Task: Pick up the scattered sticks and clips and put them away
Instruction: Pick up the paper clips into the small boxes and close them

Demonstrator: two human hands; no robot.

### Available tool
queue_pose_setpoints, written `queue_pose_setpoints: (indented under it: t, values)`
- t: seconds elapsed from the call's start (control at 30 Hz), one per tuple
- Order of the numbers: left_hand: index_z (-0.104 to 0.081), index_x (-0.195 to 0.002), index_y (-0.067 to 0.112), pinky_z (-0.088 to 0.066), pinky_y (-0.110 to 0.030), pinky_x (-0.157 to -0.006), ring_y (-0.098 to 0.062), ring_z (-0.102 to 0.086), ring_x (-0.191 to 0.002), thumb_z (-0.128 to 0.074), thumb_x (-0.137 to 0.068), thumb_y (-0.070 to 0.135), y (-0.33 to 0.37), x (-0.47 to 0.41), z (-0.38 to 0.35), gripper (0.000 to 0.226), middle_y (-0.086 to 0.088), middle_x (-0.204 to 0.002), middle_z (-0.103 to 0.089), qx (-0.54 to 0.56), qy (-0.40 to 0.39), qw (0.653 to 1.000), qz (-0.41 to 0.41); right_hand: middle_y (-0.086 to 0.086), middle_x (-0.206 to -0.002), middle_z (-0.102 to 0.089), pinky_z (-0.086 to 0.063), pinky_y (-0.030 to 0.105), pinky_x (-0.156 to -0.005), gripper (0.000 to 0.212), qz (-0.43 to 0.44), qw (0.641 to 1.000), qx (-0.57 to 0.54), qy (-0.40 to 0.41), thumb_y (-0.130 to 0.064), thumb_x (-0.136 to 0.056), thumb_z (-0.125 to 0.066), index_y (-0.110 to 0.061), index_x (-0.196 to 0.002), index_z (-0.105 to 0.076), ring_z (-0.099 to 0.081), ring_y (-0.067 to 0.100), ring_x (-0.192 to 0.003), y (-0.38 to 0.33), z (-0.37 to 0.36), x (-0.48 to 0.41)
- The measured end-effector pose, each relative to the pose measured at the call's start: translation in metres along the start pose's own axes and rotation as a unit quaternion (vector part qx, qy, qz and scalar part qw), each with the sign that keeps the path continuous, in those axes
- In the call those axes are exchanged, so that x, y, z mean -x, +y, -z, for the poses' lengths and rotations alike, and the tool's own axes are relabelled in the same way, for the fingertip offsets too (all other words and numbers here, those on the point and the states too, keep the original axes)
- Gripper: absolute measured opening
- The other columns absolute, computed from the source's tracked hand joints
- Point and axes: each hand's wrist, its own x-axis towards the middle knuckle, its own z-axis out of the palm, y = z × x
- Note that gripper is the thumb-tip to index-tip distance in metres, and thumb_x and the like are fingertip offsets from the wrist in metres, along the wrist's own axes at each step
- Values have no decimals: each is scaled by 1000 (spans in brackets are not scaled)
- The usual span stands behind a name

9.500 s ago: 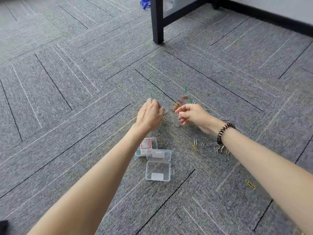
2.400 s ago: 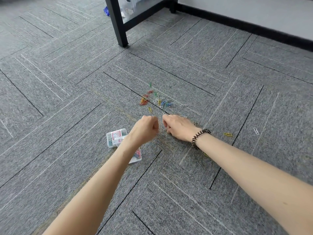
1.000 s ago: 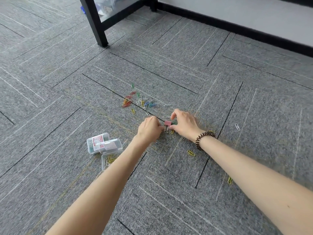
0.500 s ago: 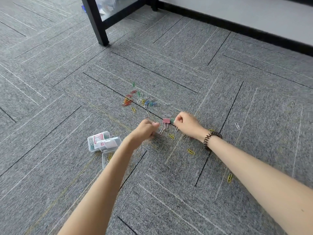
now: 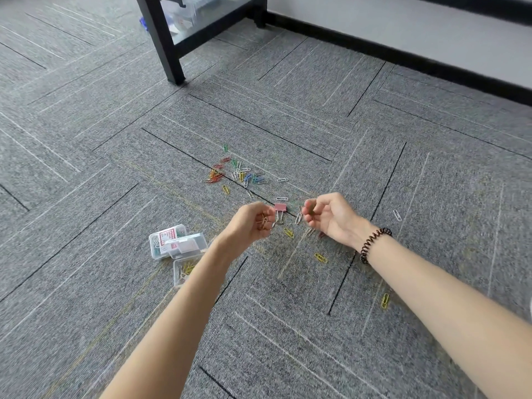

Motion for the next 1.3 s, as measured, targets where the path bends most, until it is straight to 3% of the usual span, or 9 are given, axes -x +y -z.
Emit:
queue_pose_setpoints:
  t: [0.07,0.2,0.3,0.37,0.6,0.87,1.0,1.2,1.3]
  values:
    - [-58,-85,6,-38,-18,-48,-9,-41,-53,-51,-94,14,-6,-5,-5,14,0,-69,-51,-169,77,981,-51,4,-72,-49,-36,19,-51,13,14,992,119,38,0,-78,-45,-1,-85,-55,-42,10,-57,-1,-1,-4]
    - [-60,-88,11,-45,-29,-67,-13,-51,-70,-68,-86,30,-22,-14,-11,21,2,-81,-59,-480,209,840,-143,5,-82,-60,-38,26,-69,29,52,906,393,146,-30,-83,-68,-5,-97,-63,-49,9,-66,4,-1,-18]
    - [-59,-94,11,-47,-32,-78,-17,-57,-85,-69,-84,36,-29,-14,-16,29,1,-92,-59,-543,238,793,-143,-2,-89,-62,-42,26,-67,33,76,794,567,205,-43,-75,-75,-17,-91,-62,-54,11,-76,9,-5,-23]
    - [-58,-95,9,-45,-32,-75,-18,-57,-85,-67,-85,38,-30,-15,-20,32,-3,-94,-62,-556,240,783,-141,-3,-93,-61,-41,26,-70,35,88,777,586,214,-43,-72,-78,-19,-89,-60,-56,15,-86,12,-9,-25]
    - [-56,-96,11,-48,-33,-72,-17,-59,-80,-64,-89,31,-31,-17,-20,22,-2,-89,-65,-528,274,793,-130,-4,-88,-57,-45,29,-72,37,114,781,566,238,-40,-73,-77,-17,-93,-56,-54,14,-84,15,-6,-26]
    - [-62,-83,3,-45,-27,-55,-18,-57,-65,-54,-96,22,-24,-19,-19,24,-4,-75,-63,-562,199,797,-92,-7,-70,-66,-43,22,-57,25,88,779,588,196,-32,-82,-71,-23,-61,-63,-58,8,-64,13,-3,-33]
    - [-46,-78,13,-38,-25,-55,-15,-41,-59,-46,-96,15,-18,-13,-21,18,-3,-72,-51,-419,135,895,-65,-5,-67,-63,-54,32,-71,39,75,750,638,158,-33,-91,-61,-19,-56,-49,-58,11,-59,17,-3,-34]
    - [-47,-89,3,-48,-21,-55,-8,-44,-58,-46,-92,-4,-6,-4,-23,7,-2,-74,-48,-68,15,997,-20,6,-79,-57,-46,21,-63,13,66,954,280,85,-11,-93,-55,2,-97,-57,-54,11,-66,3,1,-10]
    - [-49,-93,5,-53,-21,-60,-9,-50,-62,-45,-94,-2,-6,-2,-20,8,-4,-77,-52,10,-43,999,-11,10,-87,-60,-54,25,-67,15,55,996,64,28,3,-89,-54,2,-104,-55,-60,15,-74,0,10,-4]
